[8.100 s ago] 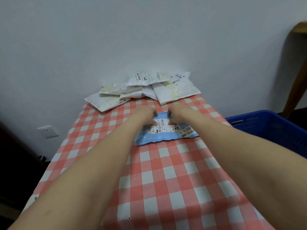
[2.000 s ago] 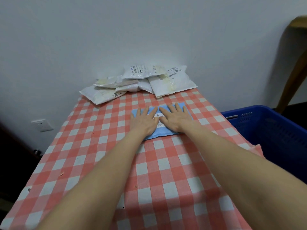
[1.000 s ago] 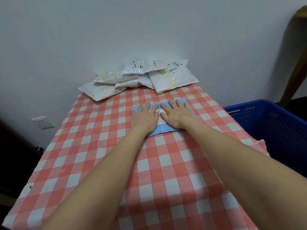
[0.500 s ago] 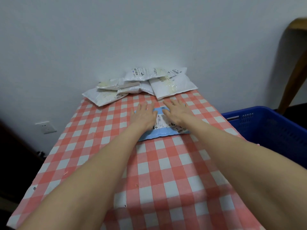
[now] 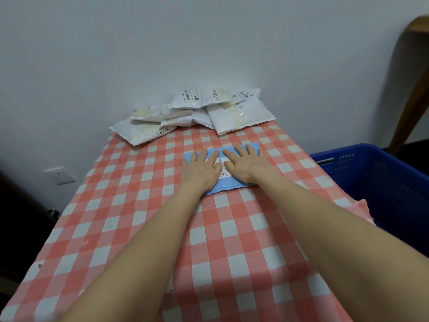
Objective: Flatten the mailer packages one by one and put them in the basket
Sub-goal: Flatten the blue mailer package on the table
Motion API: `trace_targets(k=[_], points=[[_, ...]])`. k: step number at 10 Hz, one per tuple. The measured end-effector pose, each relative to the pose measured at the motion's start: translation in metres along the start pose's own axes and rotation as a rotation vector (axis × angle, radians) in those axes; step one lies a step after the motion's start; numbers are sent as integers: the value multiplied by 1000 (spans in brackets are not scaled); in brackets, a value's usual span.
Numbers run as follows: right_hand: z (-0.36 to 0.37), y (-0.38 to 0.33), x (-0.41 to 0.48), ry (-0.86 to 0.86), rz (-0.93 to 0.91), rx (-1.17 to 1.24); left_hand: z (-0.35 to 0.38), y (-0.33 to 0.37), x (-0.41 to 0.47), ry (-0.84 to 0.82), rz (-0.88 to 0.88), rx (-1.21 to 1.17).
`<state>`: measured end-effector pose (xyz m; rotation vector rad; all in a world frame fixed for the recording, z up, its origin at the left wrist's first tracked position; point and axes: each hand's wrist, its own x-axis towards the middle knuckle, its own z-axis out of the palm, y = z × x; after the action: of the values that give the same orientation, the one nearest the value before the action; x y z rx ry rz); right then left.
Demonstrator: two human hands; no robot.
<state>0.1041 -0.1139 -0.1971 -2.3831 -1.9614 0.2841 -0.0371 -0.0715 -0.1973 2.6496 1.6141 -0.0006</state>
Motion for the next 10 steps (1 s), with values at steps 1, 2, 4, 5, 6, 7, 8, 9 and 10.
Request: trace_targets(k=[1, 2, 4, 5, 6, 7, 8, 9, 10], points=[[-1, 0, 0, -3, 0, 4, -1, 0, 0, 2, 1, -9], [0, 0, 1, -2, -1, -8, 0, 0, 0, 9, 6, -11], [-1, 0, 0, -2, 3, -8, 1, 0, 0, 25, 10, -12], [0, 0, 1, -5, 2, -10, 2, 0, 1, 28, 7, -11], [0, 0, 1, 3, 3, -10, 3, 0, 0, 35, 2, -5], [0, 0, 0, -2, 2, 1, 2, 2, 0, 43, 3, -9], [0, -1, 1, 7, -5, -2, 2, 2, -2, 60, -1, 7], [1, 1, 1, 11, 0, 0, 2, 2, -2, 50, -5, 9], [1, 1, -1, 35, -6, 47, -1, 3, -3, 38, -4, 2]])
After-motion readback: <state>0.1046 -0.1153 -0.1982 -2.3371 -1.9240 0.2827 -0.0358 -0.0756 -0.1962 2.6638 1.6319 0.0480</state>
